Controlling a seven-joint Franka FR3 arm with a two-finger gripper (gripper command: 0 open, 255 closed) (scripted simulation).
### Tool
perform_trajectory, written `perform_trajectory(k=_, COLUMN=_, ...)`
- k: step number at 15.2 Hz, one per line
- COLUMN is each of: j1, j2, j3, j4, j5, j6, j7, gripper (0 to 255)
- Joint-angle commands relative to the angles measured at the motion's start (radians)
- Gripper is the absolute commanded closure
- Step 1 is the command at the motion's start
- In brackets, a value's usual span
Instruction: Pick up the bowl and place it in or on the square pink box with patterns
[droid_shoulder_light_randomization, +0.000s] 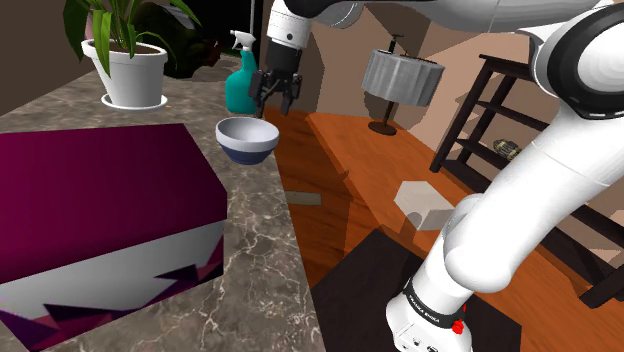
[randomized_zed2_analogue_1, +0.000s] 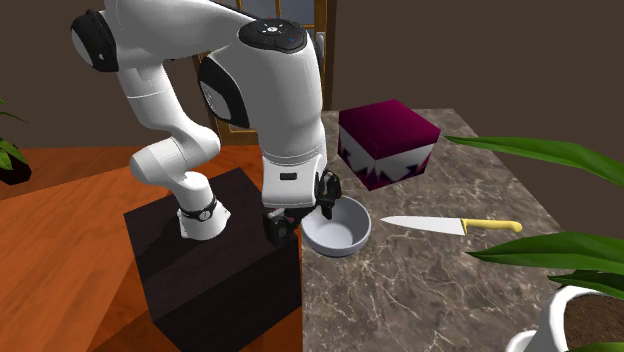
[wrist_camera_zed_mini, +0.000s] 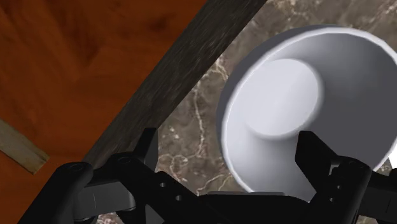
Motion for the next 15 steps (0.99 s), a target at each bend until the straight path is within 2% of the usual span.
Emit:
perform_trajectory(k=1, j1=0.002, j2=0.004, j3=0.002, j4=-0.021, j5=0.003, j6=0.026, j7=0.000, gripper=0)
perform_trajectory(k=6, j1=0.004, j2=0.010, j3=0.006, j4=-0.076, j5=0.005, j6=0.087, j7=0.000, gripper=0)
perform_trajectory(k=13, j1=0.004, j2=0.010, j3=0.006, j4=-0.076, j5=0.005, j6=0.087, j7=0.000, gripper=0)
perform_trajectory(k=14, j1=0.004, j2=0.010, j3=0.006, j4=-0.076, j5=0.005, j6=0.087, j7=0.000, gripper=255)
perform_trajectory(k=15, j1=0.004, j2=0.010, j3=0.006, j4=-0.076, j5=0.005, j6=0.087, j7=0.000, gripper=255)
